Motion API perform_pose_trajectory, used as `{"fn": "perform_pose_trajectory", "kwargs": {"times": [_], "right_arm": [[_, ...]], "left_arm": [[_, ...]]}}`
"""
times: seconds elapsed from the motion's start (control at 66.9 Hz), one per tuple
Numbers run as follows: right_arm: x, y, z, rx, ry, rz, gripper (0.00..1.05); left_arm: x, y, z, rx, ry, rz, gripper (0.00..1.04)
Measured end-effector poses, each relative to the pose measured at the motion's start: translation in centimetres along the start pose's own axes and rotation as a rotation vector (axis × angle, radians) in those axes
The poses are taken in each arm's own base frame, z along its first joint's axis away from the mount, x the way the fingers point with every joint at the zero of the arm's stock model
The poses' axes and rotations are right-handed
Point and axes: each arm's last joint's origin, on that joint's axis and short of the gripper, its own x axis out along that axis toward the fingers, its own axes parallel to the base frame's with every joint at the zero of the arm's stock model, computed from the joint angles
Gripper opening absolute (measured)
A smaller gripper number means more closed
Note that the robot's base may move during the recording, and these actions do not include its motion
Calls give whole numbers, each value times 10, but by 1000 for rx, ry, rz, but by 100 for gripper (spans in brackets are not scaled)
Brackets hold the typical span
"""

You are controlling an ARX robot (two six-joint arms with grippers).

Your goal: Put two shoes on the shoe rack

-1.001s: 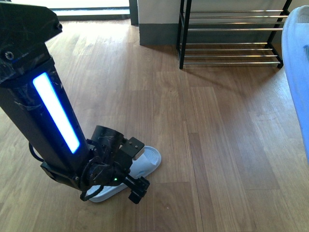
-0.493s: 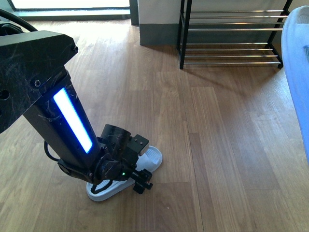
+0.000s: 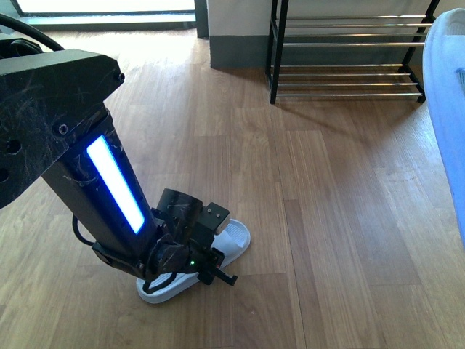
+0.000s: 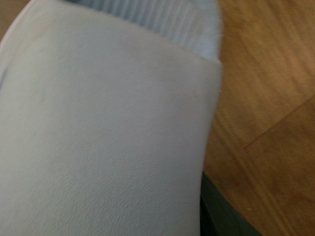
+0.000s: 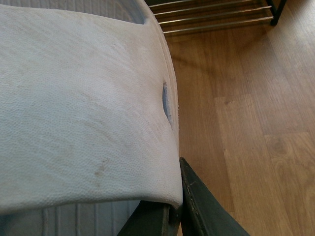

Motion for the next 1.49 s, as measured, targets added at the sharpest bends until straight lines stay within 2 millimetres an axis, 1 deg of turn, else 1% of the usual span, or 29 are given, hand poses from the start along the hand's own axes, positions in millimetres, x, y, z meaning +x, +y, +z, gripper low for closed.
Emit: {"fn": "perform_pose_trajectory", "kwargs": {"times": [0.075,0.09,0.179,0.194,0.284,0.299,0.374,0.389,0.448,0.463,0.523,0.538,0.583,0.598,0.643,0.658,0.702,0.717,0.762,0.777,0.837,0.852,0.897,0.912,1.046,1.106,1.166,1.27,1.494], "right_arm": [[0,0,0,0,0,0,1],[0,0,0,0,0,0,1],[0,0,0,0,0,0,1],[0,0,0,0,0,0,1],[0,0,0,0,0,0,1],[0,0,0,0,0,0,1],[0,0,0,0,0,0,1],[0,0,0,0,0,0,1],[0,0,0,0,0,0,1],[0,0,0,0,0,0,1],[0,0,0,0,0,0,1],[0,0,0,0,0,0,1],[0,0,0,0,0,0,1],[0,0,0,0,0,0,1],[0,0,0,0,0,0,1],[0,0,0,0,0,0,1],[0,0,0,0,0,0,1],[0,0,0,0,0,0,1],[0,0,0,0,0,0,1],[0,0,0,0,0,0,1],[0,0,0,0,0,0,1],[0,0,0,0,0,0,1],[0,0,0,0,0,0,1],[0,0,0,0,0,-1,1],[0,0,0,0,0,0,1],[0,0,0,0,0,0,1],[0,0,0,0,0,0,1],[0,0,0,0,0,0,1],[0,0,0,1,0,-1,1]], "left_arm": [[-15,11,6,-21,-24,76,2],[-22,15,9,-32,-36,100,2],[-46,27,21,-72,-91,183,2],[-56,32,26,-88,-113,208,2],[-89,44,41,-125,-179,299,2],[-101,47,46,-133,-202,330,2],[-133,54,57,-157,-243,412,2],[-146,57,59,-168,-248,445,2],[-172,61,62,-186,-257,512,2],[-185,62,62,-192,-267,542,2],[-211,64,59,-209,-277,593,2],[-223,65,58,-216,-278,617,2],[-242,64,54,-223,-276,651,2],[-254,64,52,-226,-278,675,2],[-272,61,48,-233,-282,708,2],[-284,59,46,-237,-286,725,2],[-301,55,44,-240,-294,743,2],[-313,51,43,-238,-301,753,2],[-329,46,40,-237,-313,770,2],[-339,42,39,-235,-322,778,2],[-358,33,36,-234,-342,797,2],[-367,29,34,-234,-351,804,2],[-380,22,31,-232,-363,816,2],[-387,18,29,-232,-370,823,2],[-423,-6,12,-242,-397,871,2],[-434,-13,6,-244,-419,871,2],[-440,-16,5,-250,-450,871,2],[-443,-17,5,-261,-471,876,2],[-442,-17,5,-260,-465,870,2]]}}
